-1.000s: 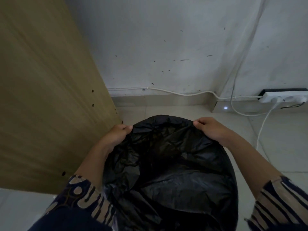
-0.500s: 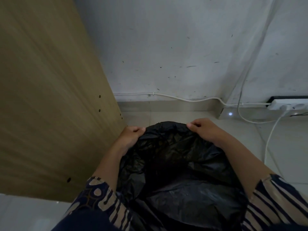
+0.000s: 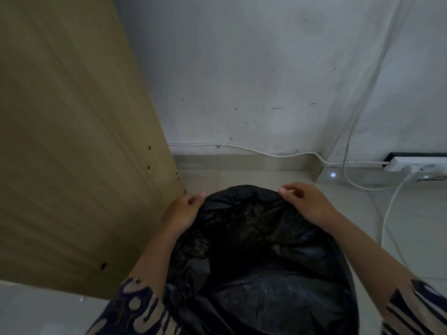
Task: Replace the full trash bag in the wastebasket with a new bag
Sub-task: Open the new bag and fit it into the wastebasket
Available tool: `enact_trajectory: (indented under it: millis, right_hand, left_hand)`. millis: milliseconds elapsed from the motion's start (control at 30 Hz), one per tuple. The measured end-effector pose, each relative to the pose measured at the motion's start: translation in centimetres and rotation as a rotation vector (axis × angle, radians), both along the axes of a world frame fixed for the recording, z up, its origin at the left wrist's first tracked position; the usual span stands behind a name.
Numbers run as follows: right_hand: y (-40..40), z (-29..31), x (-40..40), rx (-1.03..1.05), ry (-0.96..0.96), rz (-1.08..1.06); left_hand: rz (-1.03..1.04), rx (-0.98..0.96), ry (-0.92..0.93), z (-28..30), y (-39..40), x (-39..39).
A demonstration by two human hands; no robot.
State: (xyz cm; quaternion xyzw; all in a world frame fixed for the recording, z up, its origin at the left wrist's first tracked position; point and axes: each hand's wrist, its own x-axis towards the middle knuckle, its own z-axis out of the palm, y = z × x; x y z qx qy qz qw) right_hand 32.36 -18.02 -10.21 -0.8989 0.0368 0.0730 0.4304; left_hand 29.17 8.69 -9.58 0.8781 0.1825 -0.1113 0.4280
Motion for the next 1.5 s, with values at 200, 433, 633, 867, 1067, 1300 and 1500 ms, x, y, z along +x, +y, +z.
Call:
enact_trajectory:
  millis: [200, 433, 633, 867, 1067, 1300, 1500]
  right_hand:
    - [-2.6, 0.3, -4.3, -0.004, 0.09, -0.055]
    - [-4.1, 1.3, -9.0, 0.281, 0.502, -0.197]
    - [-3.8, 0.6, -9.6, 0.446, 0.399, -0.412]
    - [-4.0, 0.8, -10.6, 0.418, 0.369, -0.4]
    - [-4.8, 0.6, -13.3, 0.146, 0.21, -0.305]
    - [-4.1, -0.4, -14.3, 0.262, 0.146, -0.434]
    - [-3.6, -0.4, -14.7, 0.121, 0.104, -0.408]
  left_hand:
    - [0.167, -0.048, 0.108, -0.9, 2.6, -4.4]
    - [0.267, -0.48, 0.418, -1.6, 3.1, -9.1]
    - [0.307, -0.518, 0.252, -2.1, 4.0, -9.6]
    - [0.407, -0.497, 0.243, 0.1, 1.9, -10.6]
    - [0.431, -0.23, 0.059, -0.6, 1.5, -13.3]
    - [0.347, -0.187, -0.039, -1.7, 0.4, -13.9]
    - [0.382, -0.116, -0.076, -1.3, -0.2, -13.9]
